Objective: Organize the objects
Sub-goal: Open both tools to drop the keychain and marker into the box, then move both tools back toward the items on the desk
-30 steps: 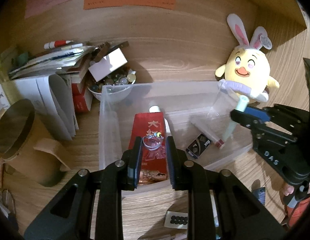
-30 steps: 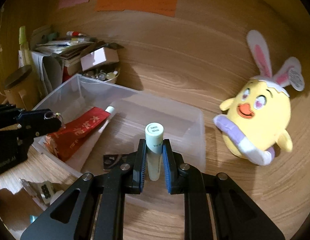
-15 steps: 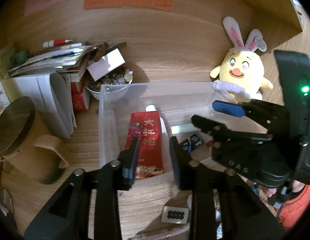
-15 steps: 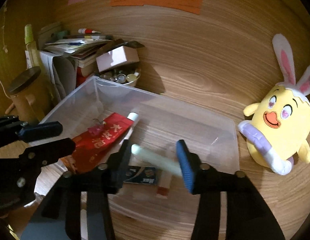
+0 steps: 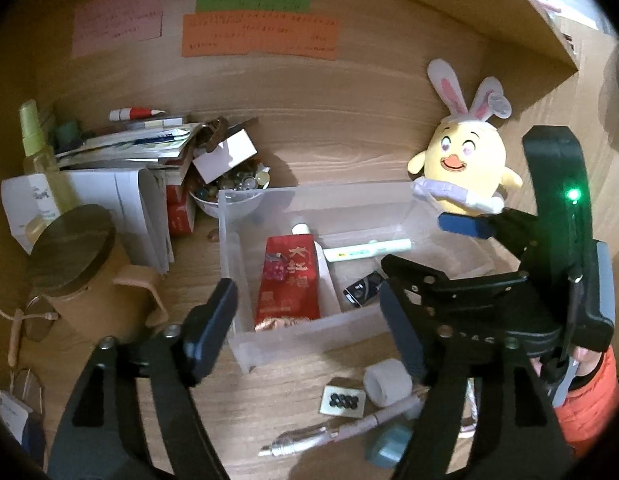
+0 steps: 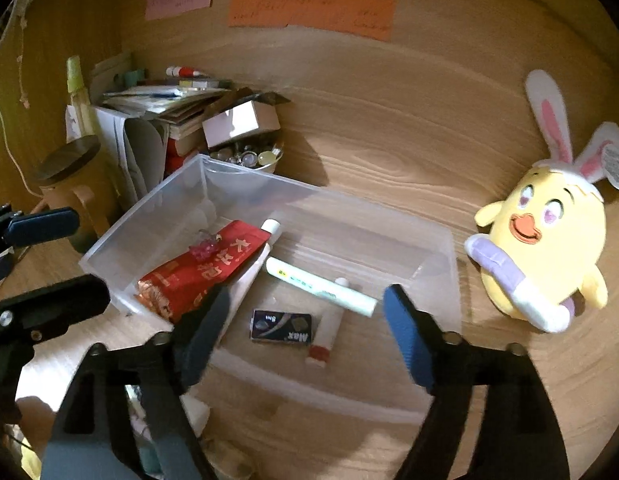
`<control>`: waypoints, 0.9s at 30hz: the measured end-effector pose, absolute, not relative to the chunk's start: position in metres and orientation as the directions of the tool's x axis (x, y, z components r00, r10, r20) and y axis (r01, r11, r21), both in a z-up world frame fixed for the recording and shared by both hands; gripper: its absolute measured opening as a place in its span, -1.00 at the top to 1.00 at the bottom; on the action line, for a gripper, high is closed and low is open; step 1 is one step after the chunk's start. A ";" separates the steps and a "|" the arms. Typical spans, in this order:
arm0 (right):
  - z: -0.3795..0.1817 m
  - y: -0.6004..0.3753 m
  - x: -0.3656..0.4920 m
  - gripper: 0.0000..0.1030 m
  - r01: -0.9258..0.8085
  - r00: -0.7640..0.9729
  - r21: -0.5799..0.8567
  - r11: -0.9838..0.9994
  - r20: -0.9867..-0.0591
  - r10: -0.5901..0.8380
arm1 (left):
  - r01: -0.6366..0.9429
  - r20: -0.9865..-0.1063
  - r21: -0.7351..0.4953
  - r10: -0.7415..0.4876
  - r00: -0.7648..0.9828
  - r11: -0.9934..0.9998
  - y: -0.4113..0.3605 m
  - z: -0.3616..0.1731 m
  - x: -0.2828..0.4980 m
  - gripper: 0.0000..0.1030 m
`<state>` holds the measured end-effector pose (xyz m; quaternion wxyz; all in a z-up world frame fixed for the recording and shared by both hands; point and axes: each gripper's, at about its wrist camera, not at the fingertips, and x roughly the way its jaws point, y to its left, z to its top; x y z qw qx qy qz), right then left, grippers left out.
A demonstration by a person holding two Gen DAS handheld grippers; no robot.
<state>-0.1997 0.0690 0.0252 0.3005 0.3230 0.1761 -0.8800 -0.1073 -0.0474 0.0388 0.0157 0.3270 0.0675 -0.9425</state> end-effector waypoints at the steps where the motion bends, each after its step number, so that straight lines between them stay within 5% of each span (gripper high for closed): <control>1: 0.027 0.072 -0.198 -0.58 0.641 -0.612 -0.112 -0.759 -0.671 -0.419 | 0.072 -0.619 -0.119 0.018 -0.786 -0.990 -0.046 0.039 -0.105 -0.54; 10: 0.033 0.116 -0.170 -0.60 0.616 -0.622 -0.060 -0.785 -0.649 -0.439 | 0.063 -0.630 -0.095 0.011 -0.777 -0.993 -0.035 0.034 -0.079 -0.73; 27: -0.024 0.174 -0.131 -0.60 0.526 -0.559 0.059 -0.849 -0.728 -0.397 | 0.003 -0.683 -0.130 0.088 -0.725 -0.991 0.004 0.001 -0.049 -0.73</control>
